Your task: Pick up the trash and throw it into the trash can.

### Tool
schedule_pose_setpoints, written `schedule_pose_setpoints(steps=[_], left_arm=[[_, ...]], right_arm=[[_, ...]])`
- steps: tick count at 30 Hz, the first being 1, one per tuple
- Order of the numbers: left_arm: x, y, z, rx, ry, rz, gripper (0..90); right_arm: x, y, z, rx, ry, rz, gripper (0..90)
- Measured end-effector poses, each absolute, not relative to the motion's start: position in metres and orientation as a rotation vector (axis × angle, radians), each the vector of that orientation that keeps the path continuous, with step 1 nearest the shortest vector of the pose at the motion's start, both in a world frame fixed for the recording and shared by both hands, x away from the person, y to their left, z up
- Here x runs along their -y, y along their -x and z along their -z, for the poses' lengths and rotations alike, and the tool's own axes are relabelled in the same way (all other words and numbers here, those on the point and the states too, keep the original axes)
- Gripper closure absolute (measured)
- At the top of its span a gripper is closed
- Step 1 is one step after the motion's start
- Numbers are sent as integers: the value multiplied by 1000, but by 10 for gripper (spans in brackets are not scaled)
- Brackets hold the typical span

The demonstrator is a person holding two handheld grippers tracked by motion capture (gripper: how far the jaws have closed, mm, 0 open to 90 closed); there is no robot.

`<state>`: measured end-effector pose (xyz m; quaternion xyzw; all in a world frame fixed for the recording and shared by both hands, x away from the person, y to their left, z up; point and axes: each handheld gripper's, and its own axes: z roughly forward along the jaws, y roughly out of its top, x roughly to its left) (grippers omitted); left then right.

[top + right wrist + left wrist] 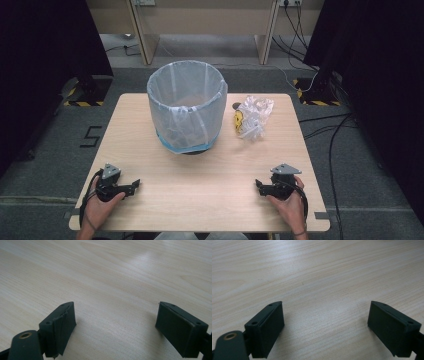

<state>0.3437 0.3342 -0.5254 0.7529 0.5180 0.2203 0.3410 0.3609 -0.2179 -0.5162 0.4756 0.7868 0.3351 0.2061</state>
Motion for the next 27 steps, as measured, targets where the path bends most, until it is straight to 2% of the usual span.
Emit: schedule_pose_setpoints(steps=[10, 16, 27], left_arm=[[-334, -344, 525, -1348, -1959, -572, 128], [-334, -344, 525, -1349, -1956, -573, 127], [-333, -346, 525, -1349, -1969, -572, 104]], right_arm=[[218, -362, 516, -2198, -1323, -941, 153], [224, -368, 515, -2182, -1366, -1009, 183], [226, -400, 492, -2104, -1358, -1068, 189]])
